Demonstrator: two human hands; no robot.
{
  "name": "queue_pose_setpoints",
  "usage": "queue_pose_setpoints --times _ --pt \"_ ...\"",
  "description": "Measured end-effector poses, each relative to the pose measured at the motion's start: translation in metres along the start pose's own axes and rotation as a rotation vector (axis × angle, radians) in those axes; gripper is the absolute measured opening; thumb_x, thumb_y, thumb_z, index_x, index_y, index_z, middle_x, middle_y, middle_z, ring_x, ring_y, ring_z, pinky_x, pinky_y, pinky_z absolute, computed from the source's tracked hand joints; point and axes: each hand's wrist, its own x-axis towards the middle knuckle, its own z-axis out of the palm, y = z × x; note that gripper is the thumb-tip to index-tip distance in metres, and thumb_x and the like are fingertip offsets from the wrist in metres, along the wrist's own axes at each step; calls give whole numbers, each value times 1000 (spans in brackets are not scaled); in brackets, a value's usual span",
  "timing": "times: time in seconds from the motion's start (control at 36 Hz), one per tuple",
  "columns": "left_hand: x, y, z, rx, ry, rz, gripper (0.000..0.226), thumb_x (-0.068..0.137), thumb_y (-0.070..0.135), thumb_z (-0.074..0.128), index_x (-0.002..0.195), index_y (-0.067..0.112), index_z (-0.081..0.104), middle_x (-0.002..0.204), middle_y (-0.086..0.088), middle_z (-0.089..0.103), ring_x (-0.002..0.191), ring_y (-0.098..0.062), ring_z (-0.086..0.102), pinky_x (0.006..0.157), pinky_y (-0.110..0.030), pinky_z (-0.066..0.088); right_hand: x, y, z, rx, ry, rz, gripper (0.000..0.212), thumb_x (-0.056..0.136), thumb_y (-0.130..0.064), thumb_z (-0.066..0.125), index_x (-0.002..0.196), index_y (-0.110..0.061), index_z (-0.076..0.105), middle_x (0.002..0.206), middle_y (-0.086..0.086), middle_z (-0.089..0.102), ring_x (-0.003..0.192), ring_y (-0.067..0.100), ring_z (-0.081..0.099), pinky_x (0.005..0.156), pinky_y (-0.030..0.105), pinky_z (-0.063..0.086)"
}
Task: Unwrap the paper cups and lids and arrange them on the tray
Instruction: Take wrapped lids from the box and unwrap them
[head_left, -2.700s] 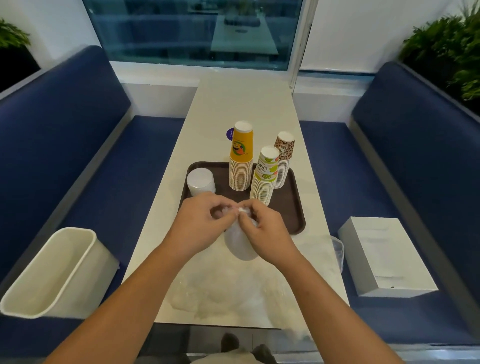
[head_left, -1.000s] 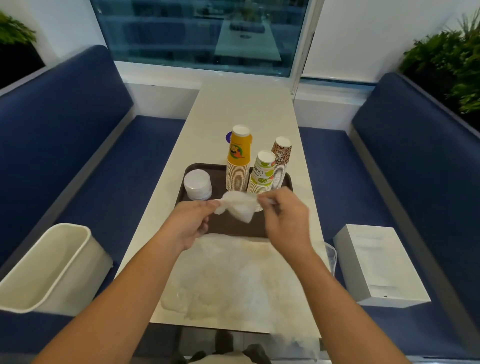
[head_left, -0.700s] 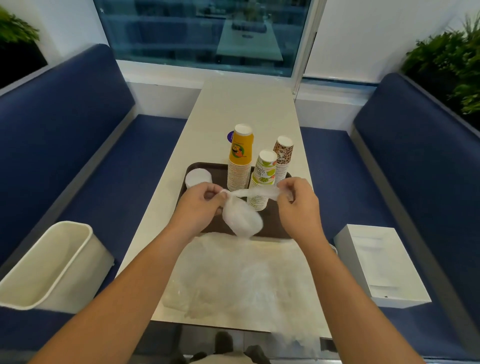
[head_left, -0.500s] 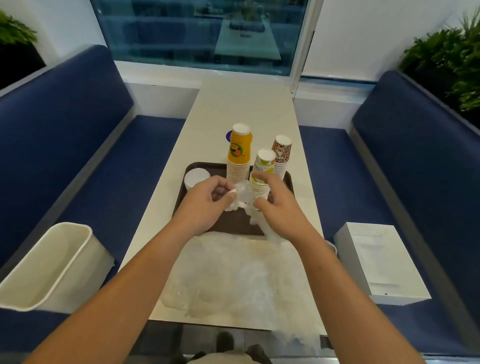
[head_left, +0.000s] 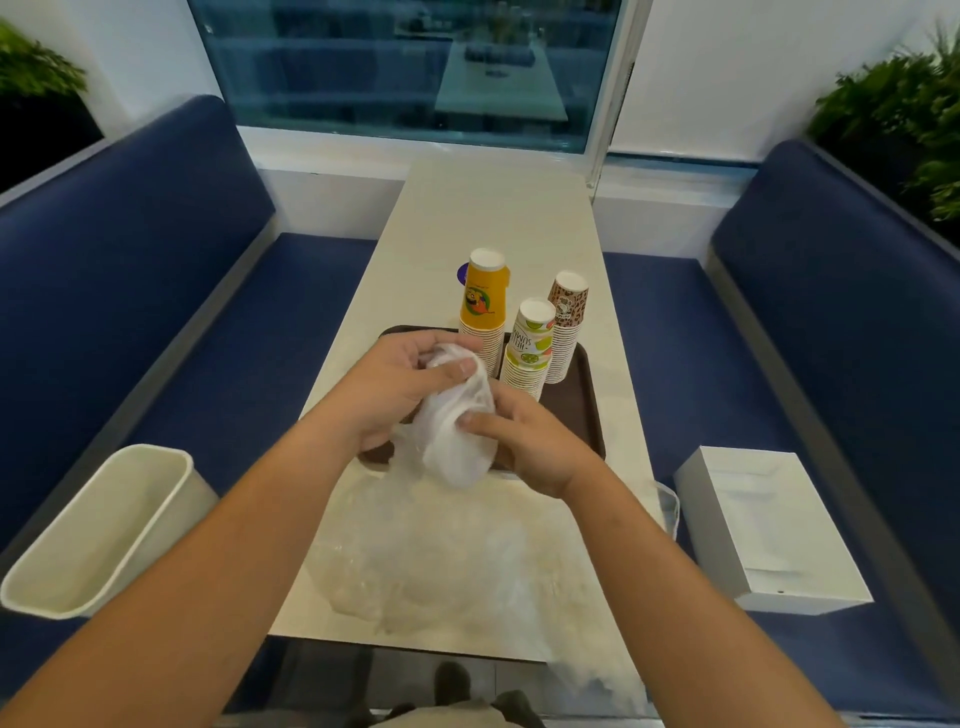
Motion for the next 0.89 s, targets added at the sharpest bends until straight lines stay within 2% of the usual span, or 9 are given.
queue_pose_setpoints --times 0.08,0.19,0.31,0.42,0.53,0.61,0.69,0.78,0.89 --pt "0 8 -15 155 3 35 21 93 19 76 112 27 78 98 11 77 91 -5 73 71 -19 59 -2 0 -7 54 5 17 49 96 -28 62 139 -6 55 115 8 67 106 24 64 82 38 55" --pt "9 11 -53 785 166 133 15 89 25 81 94 38 75 91 15 73 88 -9 69 75 -23 56 -5 -5 -24 -85 52 41 37 103 -27 60 133 -6 62 102 0 67 92 13 62 79 29 51" --pt "24 -3 -85 841 388 220 20 90 16 78 108 25 80 104 3 73 98 -20 67 88 -38 56 -7 -3 -37 -121 165 39 25 107 -27 54 126 -27 70 105 -10 71 99 9 63 92 31 53" --pt "23 -23 -70 767 848 94 52 84 26 82 130 22 56 133 -11 49 120 -35 47 90 -39 42 -5 0 -31 -55 307 37 25 108 -39 51 118 -32 72 111 -5 73 110 18 66 98 38 54" --pt "12 -40 -9 375 522 -74 48 86 48 78 116 23 50 112 6 59 103 -17 59 87 -34 46 3 3 -15 -156 464 -19 32 108 -47 45 106 -33 74 105 -4 74 107 22 68 100 52 53" --pt "11 -54 18 111 286 -131 43 82 66 70 109 32 69 105 12 73 103 -13 69 94 -40 57 9 9 -6 -212 422 -43 38 104 -49 46 108 -23 73 108 10 74 105 30 68 97 57 51" --pt "8 -62 29 131 326 -12 17 96 42 72 98 26 75 90 9 76 90 -12 72 82 -35 58 13 11 -2 -292 374 -77 28 106 -29 50 103 -13 73 102 13 73 91 15 66 85 43 54" --pt "5 -64 32 132 418 19 13 94 38 76 97 25 79 87 10 77 86 -9 74 81 -39 62 16 10 1 -340 405 -121 23 106 -24 55 101 -14 75 94 6 74 83 8 65 75 28 51" --pt "1 -61 21 -19 492 -107 24 83 49 84 95 29 82 89 11 79 88 -16 76 79 -55 64 25 17 1 -271 678 -99 24 104 -25 58 89 -17 75 87 3 73 80 14 63 72 40 54"
